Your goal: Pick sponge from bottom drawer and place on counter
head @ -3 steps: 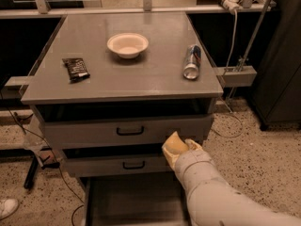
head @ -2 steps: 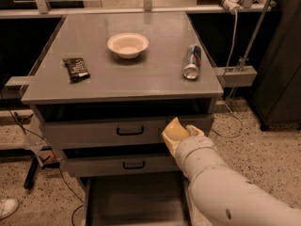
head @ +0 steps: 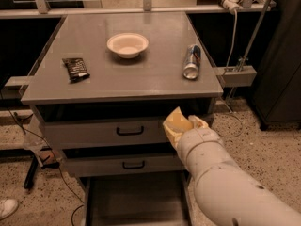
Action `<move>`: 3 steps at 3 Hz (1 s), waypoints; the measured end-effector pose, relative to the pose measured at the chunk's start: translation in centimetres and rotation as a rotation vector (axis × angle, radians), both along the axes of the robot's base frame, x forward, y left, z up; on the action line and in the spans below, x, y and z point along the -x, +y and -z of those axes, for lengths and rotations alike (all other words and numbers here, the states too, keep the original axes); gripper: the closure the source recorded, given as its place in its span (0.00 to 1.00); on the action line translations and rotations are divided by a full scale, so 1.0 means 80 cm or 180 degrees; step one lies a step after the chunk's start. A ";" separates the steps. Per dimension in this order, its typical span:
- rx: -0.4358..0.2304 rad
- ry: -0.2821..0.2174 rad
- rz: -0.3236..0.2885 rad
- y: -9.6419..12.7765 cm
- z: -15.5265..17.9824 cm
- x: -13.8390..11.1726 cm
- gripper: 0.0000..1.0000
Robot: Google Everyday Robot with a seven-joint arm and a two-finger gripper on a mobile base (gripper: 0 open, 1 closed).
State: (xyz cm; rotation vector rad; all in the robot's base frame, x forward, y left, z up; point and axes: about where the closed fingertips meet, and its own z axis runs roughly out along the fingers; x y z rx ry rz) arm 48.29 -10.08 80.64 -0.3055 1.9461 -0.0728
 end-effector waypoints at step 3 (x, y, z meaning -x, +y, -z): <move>-0.0075 -0.0613 -0.0675 0.089 -0.151 -0.040 1.00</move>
Offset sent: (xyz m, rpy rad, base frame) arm 0.0170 0.0625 0.1517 0.0138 -0.2630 0.2405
